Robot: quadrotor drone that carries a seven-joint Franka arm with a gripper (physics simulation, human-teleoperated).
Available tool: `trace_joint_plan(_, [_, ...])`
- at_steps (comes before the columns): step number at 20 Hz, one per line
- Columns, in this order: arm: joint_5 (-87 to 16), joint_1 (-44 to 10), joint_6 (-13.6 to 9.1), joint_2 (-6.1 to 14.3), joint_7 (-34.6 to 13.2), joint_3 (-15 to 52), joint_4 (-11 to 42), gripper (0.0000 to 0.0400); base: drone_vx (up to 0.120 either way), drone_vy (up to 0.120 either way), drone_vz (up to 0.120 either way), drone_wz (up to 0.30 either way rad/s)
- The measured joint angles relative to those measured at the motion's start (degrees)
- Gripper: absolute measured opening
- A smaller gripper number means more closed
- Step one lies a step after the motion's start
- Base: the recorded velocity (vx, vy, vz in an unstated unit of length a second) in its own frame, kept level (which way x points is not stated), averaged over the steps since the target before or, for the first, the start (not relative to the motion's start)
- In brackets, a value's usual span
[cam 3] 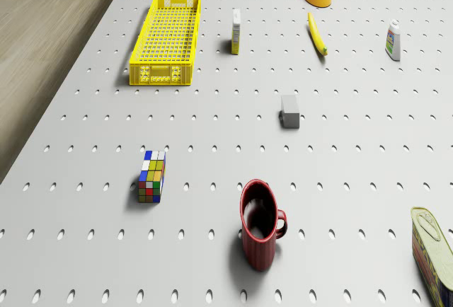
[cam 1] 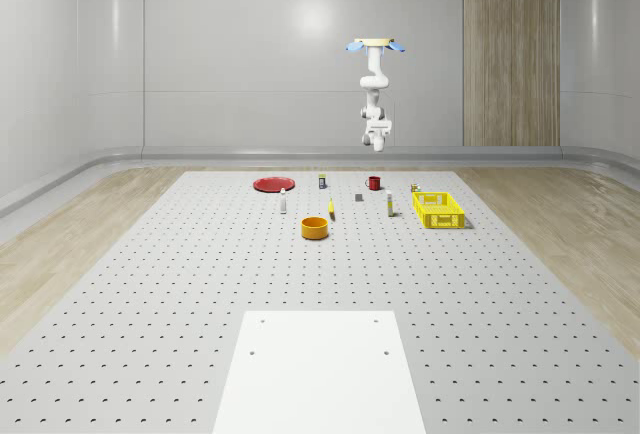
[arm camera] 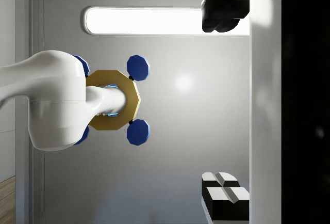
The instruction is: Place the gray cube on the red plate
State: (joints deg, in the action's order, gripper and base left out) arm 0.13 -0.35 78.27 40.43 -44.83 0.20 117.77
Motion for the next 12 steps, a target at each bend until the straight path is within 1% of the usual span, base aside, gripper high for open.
trace_joint_plan(3, [0.01, -0.03, -0.20, -0.15, 0.01, 0.02, -0.48, 0.0400, 0.000, 0.000, 0.000, 0.000])
trace_joint_plan(4, [0.01, -0.04, -0.22, -0.17, 0.02, 0.02, -0.57, 0.0400, 0.000, -0.040, 0.000, 0.000])
trace_joint_plan(6, [0.02, -0.05, -0.23, -0.18, 0.02, 0.03, -0.68, 0.0400, 0.000, -0.120, 0.000, 0.000])
trace_joint_plan(12, [0.02, -0.10, -0.09, -0.09, 0.04, 0.07, -0.71, 0.0400, 0.120, -0.120, 0.000, 0.000])
